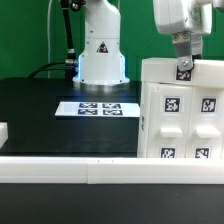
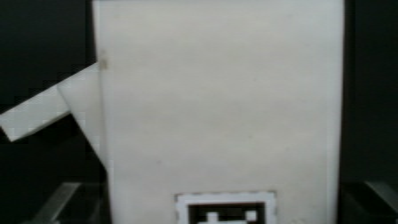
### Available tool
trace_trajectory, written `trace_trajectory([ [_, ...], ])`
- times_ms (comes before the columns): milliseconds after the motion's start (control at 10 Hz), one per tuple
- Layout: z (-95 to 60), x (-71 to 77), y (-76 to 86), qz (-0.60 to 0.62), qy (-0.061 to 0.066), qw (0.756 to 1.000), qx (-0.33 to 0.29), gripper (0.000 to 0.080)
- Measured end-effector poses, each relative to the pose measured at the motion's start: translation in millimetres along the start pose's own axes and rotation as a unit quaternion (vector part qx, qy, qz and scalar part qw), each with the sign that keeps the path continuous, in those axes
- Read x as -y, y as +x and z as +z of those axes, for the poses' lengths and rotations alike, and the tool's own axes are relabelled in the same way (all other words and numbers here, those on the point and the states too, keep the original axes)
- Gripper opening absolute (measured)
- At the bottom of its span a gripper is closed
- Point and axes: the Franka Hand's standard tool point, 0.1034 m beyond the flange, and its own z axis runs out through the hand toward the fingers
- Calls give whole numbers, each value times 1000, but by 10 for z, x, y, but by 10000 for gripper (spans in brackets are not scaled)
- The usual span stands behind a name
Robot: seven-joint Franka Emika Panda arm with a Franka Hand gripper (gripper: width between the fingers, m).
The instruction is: Assemble cabinet
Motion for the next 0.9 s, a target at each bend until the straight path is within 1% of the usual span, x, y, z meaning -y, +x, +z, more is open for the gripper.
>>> trace_trajectory([
  [100,-4,0,-5,-2,0,1000,0,747],
  [200,-51,16,-31,-10,2,1000,7,747],
  [300,-120,37,-69,-12,5,1000,18,788],
  [500,-249,75,-143,-13,13,999,32,798],
  [600,-260,82,-154,-17,14,999,34,798],
  [900,-236,66,-145,-47,11,998,31,797],
])
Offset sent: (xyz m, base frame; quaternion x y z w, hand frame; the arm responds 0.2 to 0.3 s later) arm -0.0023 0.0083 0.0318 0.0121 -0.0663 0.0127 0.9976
